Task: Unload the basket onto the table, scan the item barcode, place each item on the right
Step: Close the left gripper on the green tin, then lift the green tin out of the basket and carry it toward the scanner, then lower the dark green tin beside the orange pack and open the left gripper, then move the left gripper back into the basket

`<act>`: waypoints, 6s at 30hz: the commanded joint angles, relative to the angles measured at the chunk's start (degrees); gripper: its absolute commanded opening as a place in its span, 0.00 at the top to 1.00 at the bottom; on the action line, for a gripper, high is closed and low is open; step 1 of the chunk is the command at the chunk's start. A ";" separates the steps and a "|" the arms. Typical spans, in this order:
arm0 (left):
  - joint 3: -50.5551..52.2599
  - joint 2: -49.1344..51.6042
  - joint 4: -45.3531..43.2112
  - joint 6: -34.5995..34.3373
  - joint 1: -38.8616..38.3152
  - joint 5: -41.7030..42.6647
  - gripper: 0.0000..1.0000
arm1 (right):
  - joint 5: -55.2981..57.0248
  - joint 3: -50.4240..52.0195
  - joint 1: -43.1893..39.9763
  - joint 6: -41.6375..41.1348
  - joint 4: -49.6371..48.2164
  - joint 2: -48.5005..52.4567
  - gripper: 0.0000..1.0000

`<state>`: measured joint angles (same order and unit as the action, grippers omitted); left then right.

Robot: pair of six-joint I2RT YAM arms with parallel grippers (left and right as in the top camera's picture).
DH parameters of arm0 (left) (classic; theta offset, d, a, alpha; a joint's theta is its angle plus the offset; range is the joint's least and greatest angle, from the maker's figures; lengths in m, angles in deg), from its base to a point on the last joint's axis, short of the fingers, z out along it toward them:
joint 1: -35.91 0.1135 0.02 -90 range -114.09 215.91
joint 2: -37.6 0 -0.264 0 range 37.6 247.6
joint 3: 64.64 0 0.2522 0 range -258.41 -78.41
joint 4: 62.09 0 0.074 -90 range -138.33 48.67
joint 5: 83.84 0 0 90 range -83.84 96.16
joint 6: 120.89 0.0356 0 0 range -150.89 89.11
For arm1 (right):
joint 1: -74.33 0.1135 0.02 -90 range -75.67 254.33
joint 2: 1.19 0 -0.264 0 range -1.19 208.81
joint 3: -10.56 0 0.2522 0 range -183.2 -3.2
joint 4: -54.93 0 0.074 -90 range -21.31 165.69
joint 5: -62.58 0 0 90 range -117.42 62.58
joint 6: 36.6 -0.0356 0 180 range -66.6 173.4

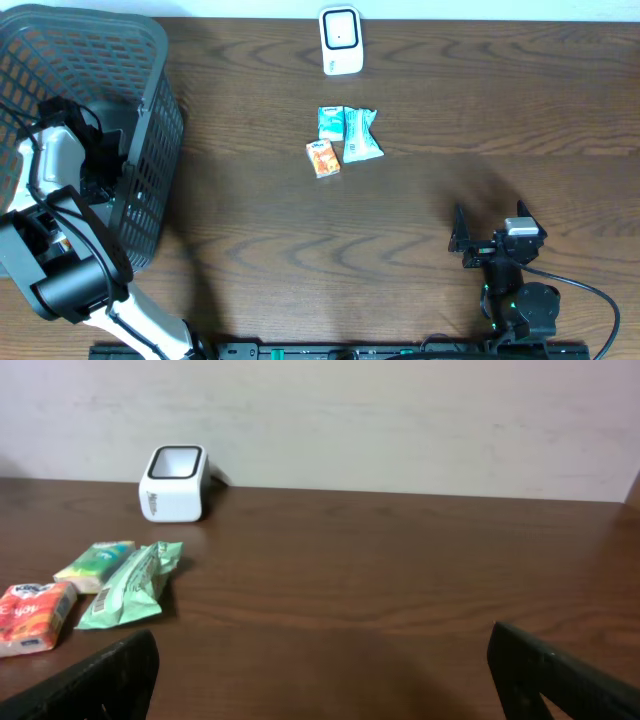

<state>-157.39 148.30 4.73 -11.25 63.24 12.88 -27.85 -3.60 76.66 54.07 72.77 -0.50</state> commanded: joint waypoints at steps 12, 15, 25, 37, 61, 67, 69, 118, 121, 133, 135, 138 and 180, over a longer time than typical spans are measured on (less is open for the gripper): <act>1.97 0.55 0.24 7.52 -6.71 -3.34 0.03 | 0.07 0.09 0.33 -0.39 0.26 -0.31 0.01; 2.05 0.55 0.17 7.52 -6.62 -3.34 0.10 | 0.07 0.11 0.33 -0.39 0.26 -0.31 0.01; 2.08 1.25 -1.33 7.10 -5.70 -3.34 0.25 | 0.07 0.09 0.33 -0.39 0.26 -0.31 0.01; 1.99 3.43 -4.28 0.50 -4.42 -3.08 0.41 | 0.07 0.09 0.35 -0.39 0.26 -0.31 0.01; -6.25 -21.00 -14.58 -18.82 -4.37 10.40 0.51 | 0.07 0.09 0.33 -0.39 0.26 -0.31 0.01; -6.25 -33.81 -22.38 -20.24 -4.37 10.40 0.51 | 0.07 0.09 0.33 -0.39 0.26 -0.31 0.01; -6.25 -37.66 -24.39 -21.88 -4.37 10.43 0.51 | 0.07 0.09 0.33 -0.39 0.26 -0.31 0.01; -6.23 1.75 -23.61 -34.73 -46.49 -6.38 0.50 | 0.07 0.09 0.33 -0.39 0.26 -0.31 0.01; -6.23 3.54 -24.74 -34.73 -46.38 -7.72 0.51 | 0.07 0.09 0.33 -0.39 0.26 -0.31 0.01; -6.23 5.05 -26.40 -34.75 -46.77 -5.29 0.50 | 0.07 0.09 0.33 -0.39 0.26 -0.31 0.01; -6.23 5.05 -26.62 -34.73 -46.93 -5.01 0.49 | 0.07 0.09 0.35 -0.39 0.26 -0.31 0.01; -6.23 5.05 -26.64 -34.73 -47.04 -5.01 0.37 | 0.07 0.09 0.33 -0.39 0.26 -0.31 0.01; -6.27 -32.09 -26.32 -10.27 -26.01 -24.39 0.23 | 0.07 0.09 0.33 -0.39 0.26 -0.31 0.01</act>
<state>-162.87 115.91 -21.70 -23.09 32.64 -5.55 -27.85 -3.60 76.66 54.07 72.77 -0.50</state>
